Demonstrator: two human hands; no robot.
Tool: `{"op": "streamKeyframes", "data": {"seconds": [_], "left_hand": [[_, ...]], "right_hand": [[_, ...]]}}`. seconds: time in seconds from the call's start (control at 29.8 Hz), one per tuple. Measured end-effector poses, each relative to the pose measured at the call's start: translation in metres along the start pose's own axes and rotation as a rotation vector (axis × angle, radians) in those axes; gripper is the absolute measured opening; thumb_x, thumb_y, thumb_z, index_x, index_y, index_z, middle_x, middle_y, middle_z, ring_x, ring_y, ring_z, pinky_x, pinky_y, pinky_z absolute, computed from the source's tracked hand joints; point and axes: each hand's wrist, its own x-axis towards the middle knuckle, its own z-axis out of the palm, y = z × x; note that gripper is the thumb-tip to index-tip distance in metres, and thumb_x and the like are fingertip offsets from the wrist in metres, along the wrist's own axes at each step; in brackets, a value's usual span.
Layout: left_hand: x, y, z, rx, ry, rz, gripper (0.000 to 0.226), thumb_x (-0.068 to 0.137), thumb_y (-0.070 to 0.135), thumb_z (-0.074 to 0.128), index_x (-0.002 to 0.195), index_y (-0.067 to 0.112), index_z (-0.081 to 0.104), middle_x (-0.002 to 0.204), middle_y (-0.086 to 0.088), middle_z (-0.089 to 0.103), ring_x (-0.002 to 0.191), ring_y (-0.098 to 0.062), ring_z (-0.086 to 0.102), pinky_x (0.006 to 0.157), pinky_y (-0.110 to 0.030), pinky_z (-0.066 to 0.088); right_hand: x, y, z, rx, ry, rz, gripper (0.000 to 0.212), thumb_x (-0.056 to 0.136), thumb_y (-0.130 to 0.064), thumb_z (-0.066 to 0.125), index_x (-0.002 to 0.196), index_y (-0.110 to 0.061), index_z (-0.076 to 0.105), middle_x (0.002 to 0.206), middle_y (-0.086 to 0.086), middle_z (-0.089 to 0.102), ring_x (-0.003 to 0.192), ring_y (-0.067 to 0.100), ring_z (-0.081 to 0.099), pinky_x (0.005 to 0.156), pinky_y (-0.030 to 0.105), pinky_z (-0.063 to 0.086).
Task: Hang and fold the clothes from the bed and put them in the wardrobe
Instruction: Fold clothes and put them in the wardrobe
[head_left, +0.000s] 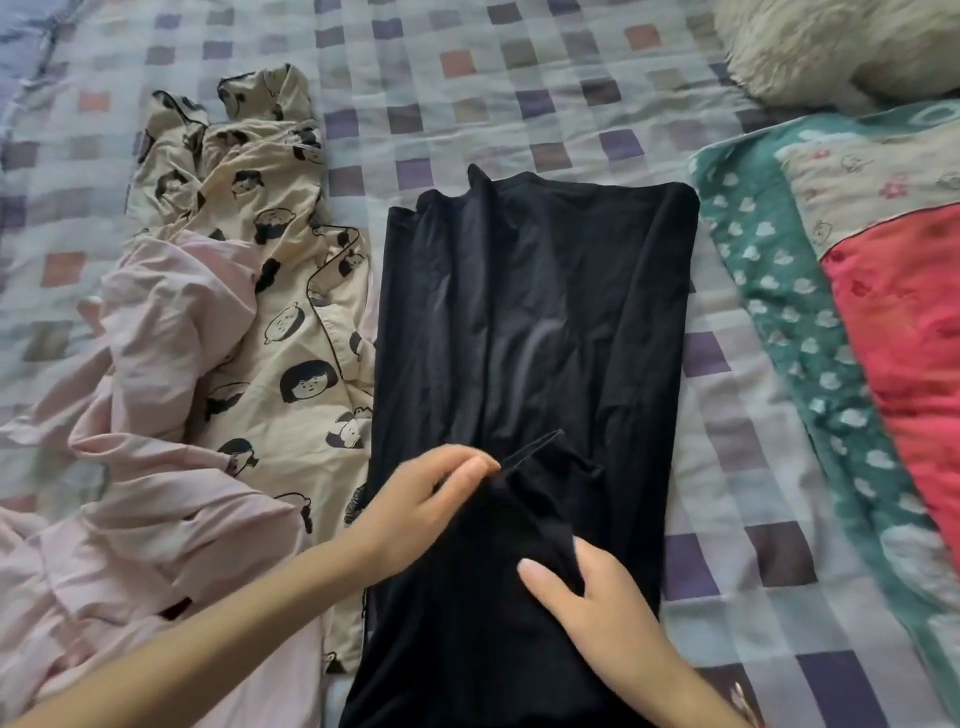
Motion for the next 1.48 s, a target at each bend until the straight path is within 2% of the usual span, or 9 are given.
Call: {"op": "streamKeyframes", "data": {"seconds": [0.17, 0.27, 0.34, 0.5, 0.81, 1.11, 1.28, 1.34, 1.48], "left_hand": [[0.045, -0.02, -0.022, 0.273, 0.226, -0.11, 0.019, 0.091, 0.009, 0.055, 0.106, 0.008, 0.067, 0.097, 0.001, 0.061, 0.098, -0.016, 0.057, 0.081, -0.013, 0.034], [0.078, -0.031, -0.037, 0.331, 0.331, -0.197, 0.021, 0.091, 0.008, 0.053, 0.108, 0.006, 0.065, 0.105, -0.006, 0.059, 0.103, -0.024, 0.056, 0.091, -0.026, 0.039], [0.102, -0.038, -0.049, 0.351, 0.38, -0.245, 0.021, 0.093, 0.014, 0.051, 0.108, 0.009, 0.064, 0.116, -0.008, 0.059, 0.106, -0.024, 0.055, 0.094, -0.034, 0.041], [0.158, -0.035, -0.071, 0.45, 0.43, -0.212, 0.023, 0.095, 0.022, 0.05, 0.108, 0.01, 0.064, 0.112, -0.008, 0.059, 0.106, -0.023, 0.053, 0.091, -0.031, 0.038], [0.261, -0.01, -0.103, 0.549, 0.313, -0.242, 0.06, 0.094, 0.042, 0.048, 0.143, 0.013, 0.03, 0.145, -0.007, 0.04, 0.132, -0.028, 0.037, 0.107, -0.045, 0.032], [0.29, 0.021, -0.155, 0.964, 0.255, -0.31, 0.011, 0.092, 0.018, 0.056, 0.085, 0.01, 0.053, 0.086, -0.008, 0.05, 0.085, -0.029, 0.052, 0.071, -0.034, 0.037], [0.283, 0.032, -0.172, 0.483, 0.175, -0.212, 0.031, 0.092, 0.016, 0.05, 0.063, 0.006, 0.054, 0.065, -0.005, 0.05, 0.065, -0.021, 0.049, 0.059, -0.028, 0.04], [0.28, 0.036, -0.177, 0.21, 0.171, -0.242, 0.031, 0.091, 0.02, 0.05, 0.063, 0.009, 0.056, 0.065, -0.004, 0.052, 0.068, -0.021, 0.053, 0.071, -0.034, 0.05], [0.266, 0.043, -0.191, 0.595, -0.072, -0.294, 0.042, 0.084, 0.046, 0.062, 0.067, 0.009, 0.058, 0.061, 0.0, 0.047, 0.062, -0.017, 0.047, 0.057, -0.026, 0.037]], "right_hand": [[-0.034, 0.04, -0.011, -0.433, 0.076, 0.46, 0.029, 0.094, -0.046, 0.044, 0.109, -0.023, 0.055, 0.101, -0.008, 0.058, 0.104, 0.013, 0.056, 0.086, 0.025, 0.045], [-0.025, 0.03, -0.024, -0.876, 0.083, 0.38, 0.022, 0.096, -0.046, 0.04, 0.105, -0.025, 0.037, 0.089, -0.014, 0.051, 0.101, 0.01, 0.056, 0.068, 0.021, 0.037], [-0.006, 0.01, -0.024, -0.98, 0.284, 0.054, 0.024, 0.09, -0.038, 0.056, 0.108, -0.027, 0.045, 0.097, -0.013, 0.055, 0.097, 0.01, 0.058, 0.069, 0.02, 0.034], [0.085, -0.047, -0.003, -0.705, 0.363, -0.294, 0.027, 0.089, -0.021, 0.061, 0.115, -0.016, 0.057, 0.108, -0.003, 0.055, 0.103, 0.017, 0.054, 0.091, 0.028, 0.044], [0.167, -0.087, 0.021, -0.724, 0.232, -0.1, 0.03, 0.095, -0.042, 0.045, 0.115, -0.02, 0.047, 0.118, -0.004, 0.053, 0.113, 0.015, 0.049, 0.096, 0.029, 0.039], [0.181, -0.086, 0.026, -0.523, 0.335, -0.131, 0.011, 0.095, -0.033, 0.045, 0.089, -0.025, 0.042, 0.099, -0.011, 0.051, 0.094, 0.008, 0.05, 0.085, 0.023, 0.042], [0.177, -0.086, 0.038, -0.601, 0.436, -0.121, 0.034, 0.092, -0.048, 0.047, 0.118, -0.028, 0.038, 0.116, -0.012, 0.038, 0.11, 0.008, 0.041, 0.094, 0.021, 0.032], [0.174, -0.087, 0.041, -0.598, 0.451, -0.109, 0.04, 0.09, -0.052, 0.047, 0.12, -0.027, 0.036, 0.117, -0.011, 0.038, 0.111, 0.008, 0.041, 0.094, 0.022, 0.032], [0.172, -0.088, 0.048, -0.555, 0.432, -0.059, 0.036, 0.091, -0.053, 0.046, 0.115, -0.029, 0.033, 0.114, -0.015, 0.043, 0.111, 0.005, 0.043, 0.096, 0.022, 0.032]]}}
